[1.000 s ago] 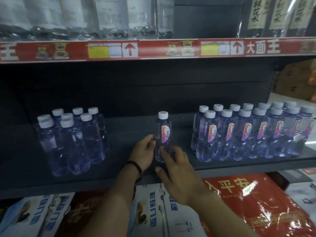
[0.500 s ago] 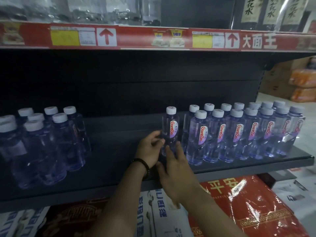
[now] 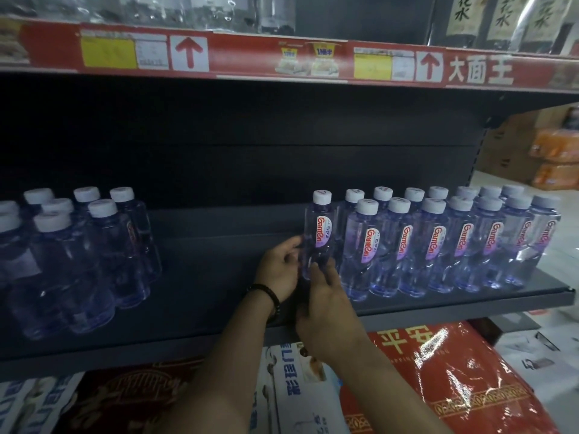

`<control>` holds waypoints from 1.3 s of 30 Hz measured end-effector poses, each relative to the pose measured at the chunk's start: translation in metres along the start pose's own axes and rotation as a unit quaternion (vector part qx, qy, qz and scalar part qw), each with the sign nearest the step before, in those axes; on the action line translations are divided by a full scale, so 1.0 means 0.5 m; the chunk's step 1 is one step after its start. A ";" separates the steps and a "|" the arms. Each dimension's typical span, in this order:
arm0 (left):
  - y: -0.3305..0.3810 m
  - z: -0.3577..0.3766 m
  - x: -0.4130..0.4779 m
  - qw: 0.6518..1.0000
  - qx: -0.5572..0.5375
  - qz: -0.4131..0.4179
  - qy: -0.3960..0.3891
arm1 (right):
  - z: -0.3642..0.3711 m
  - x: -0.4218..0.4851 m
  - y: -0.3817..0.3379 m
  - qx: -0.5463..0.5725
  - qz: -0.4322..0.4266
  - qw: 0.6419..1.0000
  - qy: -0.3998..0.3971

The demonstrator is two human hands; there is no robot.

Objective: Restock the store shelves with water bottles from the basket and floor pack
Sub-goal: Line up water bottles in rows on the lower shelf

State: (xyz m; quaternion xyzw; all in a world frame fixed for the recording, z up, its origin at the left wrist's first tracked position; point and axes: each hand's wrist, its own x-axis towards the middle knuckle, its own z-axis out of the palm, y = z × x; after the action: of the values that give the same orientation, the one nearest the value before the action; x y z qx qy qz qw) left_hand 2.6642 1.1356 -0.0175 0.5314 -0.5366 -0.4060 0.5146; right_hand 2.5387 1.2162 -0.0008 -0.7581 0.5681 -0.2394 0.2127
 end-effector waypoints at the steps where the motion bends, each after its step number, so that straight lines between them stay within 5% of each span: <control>1: 0.001 -0.001 -0.003 1.000 -0.003 -0.003 0.000 | -0.004 -0.003 -0.002 0.004 0.002 1.000 -0.001; 7: 0.058 -0.039 -0.066 0.999 0.032 -0.025 0.036 | -0.024 -0.021 -0.033 0.048 0.009 0.998 0.040; 14: 0.157 -0.154 -0.199 0.982 0.169 0.011 0.084 | -0.028 -0.048 -0.121 0.103 -0.025 0.994 -0.005; 19: 0.198 -0.242 -0.324 0.947 0.247 0.008 0.206 | 0.029 -0.052 -0.195 0.173 -0.038 0.984 -0.031; 27: 0.113 -0.390 -0.398 0.894 0.193 -0.003 0.405 | 0.178 -0.067 -0.337 0.251 -0.083 0.962 -0.068; 39: 0.056 -0.462 -0.393 0.934 0.127 -0.026 0.334 | 0.293 -0.039 -0.396 0.354 -0.140 0.922 -0.071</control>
State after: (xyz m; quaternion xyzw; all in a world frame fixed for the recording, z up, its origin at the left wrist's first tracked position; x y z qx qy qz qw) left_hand 2.8685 1.3584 0.0186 0.7108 -0.3667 -0.1470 0.5820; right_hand 2.7730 1.2949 -0.0020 -0.7200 0.3177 -0.3977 0.4718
